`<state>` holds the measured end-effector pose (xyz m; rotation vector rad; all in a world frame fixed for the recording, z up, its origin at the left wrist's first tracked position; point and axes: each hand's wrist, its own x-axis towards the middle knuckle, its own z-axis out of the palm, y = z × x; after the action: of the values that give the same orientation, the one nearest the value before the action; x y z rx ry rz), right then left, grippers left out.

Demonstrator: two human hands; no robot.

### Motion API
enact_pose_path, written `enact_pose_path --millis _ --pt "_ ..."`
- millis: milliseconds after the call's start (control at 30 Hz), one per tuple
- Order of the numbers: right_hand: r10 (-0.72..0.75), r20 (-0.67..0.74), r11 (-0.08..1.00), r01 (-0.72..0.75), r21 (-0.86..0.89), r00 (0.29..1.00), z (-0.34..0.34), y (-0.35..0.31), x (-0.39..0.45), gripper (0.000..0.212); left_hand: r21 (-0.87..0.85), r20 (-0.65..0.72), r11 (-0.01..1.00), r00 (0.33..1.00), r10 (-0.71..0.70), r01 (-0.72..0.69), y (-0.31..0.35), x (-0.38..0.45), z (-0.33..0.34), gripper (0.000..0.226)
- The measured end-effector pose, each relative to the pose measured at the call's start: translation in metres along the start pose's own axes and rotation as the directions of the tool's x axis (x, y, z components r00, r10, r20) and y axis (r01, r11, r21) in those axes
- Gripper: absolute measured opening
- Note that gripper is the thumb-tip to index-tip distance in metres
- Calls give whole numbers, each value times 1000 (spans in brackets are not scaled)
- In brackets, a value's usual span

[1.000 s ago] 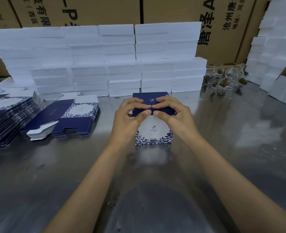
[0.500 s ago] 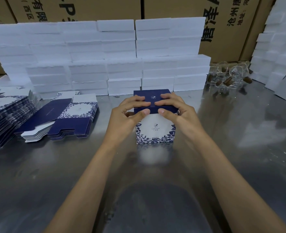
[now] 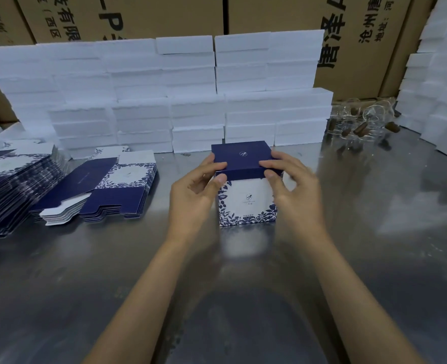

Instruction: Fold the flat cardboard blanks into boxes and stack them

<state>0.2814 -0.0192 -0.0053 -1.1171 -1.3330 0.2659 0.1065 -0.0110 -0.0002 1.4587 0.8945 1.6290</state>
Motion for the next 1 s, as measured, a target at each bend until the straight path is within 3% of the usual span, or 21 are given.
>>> enact_pose_path --millis 67,167,233,300,533,600,700,867,1000 --pt "-250 -56 903 212 -374 967 5 -3 -9 32 49 -34 999 999 19 -18 -3 -2 15 24" --pt "-307 85 790 303 -533 948 14 -8 -19 46 110 -2 993 999 39 -38 -7 4 38 25" --pt "-178 183 790 252 -560 967 18 -6 -18 61 125 23 992 999 34 -37 -12 13 54 26" --pt "-81 190 790 179 -586 978 12 3 -10 72 137 43 990 999 17 -23 -16 23 71 25" --pt "-68 163 735 160 -659 984 -23 62 42 76 107 87 994 996 -21 11 -45 61 141 23" --pt "-80 160 700 170 -694 984 -32 85 57 79 117 92 992 995 -46 35 -57 71 165 37" --pt "-99 138 676 168 -717 985 -43 120 82 83 87 125 979 973 -196 186 -85 83 195 62" --pt "-109 86 695 137 -706 990 -45 164 128 88 261 128 943 960 -248 209 -135 106 214 33" --pt "-61 87 669 106 -735 994 -36 186 157 93 203 152 938 937 -314 282 -151 132 220 33"
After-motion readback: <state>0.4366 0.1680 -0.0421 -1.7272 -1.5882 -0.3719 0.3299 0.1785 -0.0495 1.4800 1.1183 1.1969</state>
